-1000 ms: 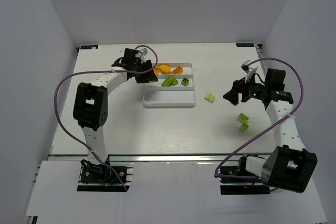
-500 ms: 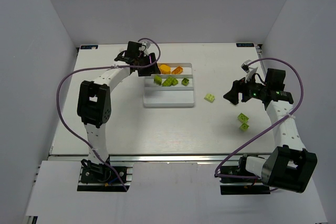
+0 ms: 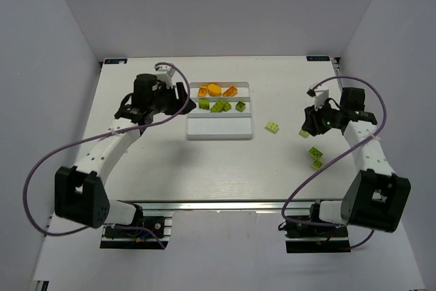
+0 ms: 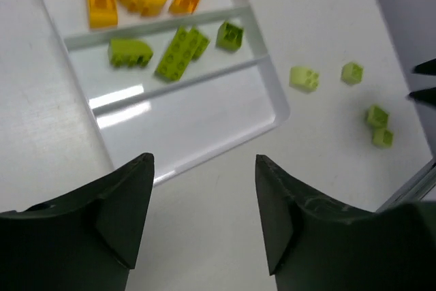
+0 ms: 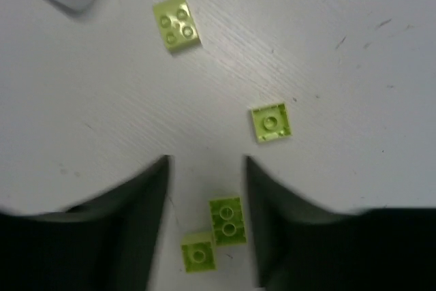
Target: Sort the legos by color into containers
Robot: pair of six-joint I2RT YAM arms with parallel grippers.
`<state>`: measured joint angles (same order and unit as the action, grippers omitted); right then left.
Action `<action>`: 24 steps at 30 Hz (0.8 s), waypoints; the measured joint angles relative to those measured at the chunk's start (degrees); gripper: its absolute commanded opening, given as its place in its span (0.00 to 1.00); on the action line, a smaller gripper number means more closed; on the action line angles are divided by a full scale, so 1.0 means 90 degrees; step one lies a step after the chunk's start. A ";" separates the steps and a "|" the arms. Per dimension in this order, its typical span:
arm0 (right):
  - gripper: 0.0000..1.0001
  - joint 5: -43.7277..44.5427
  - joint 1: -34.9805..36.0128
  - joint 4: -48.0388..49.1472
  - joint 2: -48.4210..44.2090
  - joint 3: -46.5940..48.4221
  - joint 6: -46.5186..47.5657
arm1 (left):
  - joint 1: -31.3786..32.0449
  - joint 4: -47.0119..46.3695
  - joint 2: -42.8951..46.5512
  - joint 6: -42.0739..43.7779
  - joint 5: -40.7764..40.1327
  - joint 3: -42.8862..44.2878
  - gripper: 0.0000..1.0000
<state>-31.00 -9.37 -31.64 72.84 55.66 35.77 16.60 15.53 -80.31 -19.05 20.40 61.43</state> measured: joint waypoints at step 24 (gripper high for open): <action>0.55 0.1617 0.0357 0.0209 0.3553 0.1219 0.0780 | 0.0000 -0.0726 0.0670 -0.0053 0.0381 -0.0124 0.80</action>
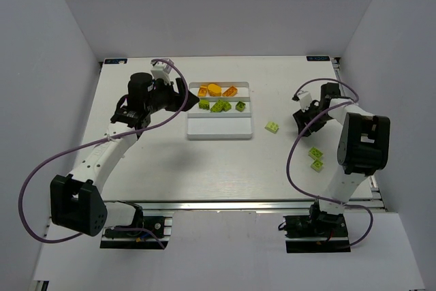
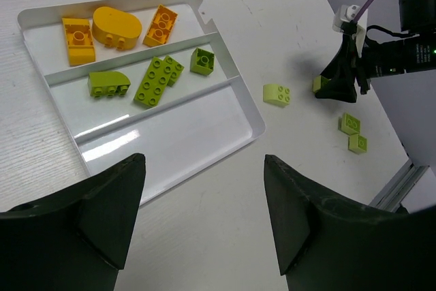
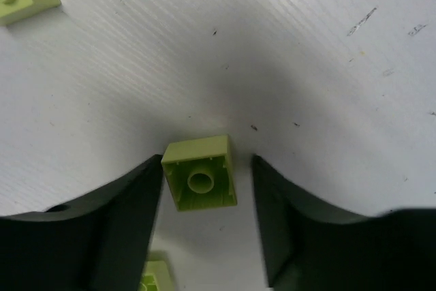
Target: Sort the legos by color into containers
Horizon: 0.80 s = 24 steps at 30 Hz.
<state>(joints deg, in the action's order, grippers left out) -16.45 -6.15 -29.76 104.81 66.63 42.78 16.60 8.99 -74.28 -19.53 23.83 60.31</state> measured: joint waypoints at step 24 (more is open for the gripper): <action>0.25 -0.1256 0.3062 -0.0440 0.0233 0.2365 -0.1234 | -0.0044 0.0000 -0.0036 0.0151 -0.0165 0.0000 0.81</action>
<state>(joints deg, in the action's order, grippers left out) -27.75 21.41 -33.71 106.91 87.92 31.68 16.21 8.99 -74.61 -18.17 22.35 60.31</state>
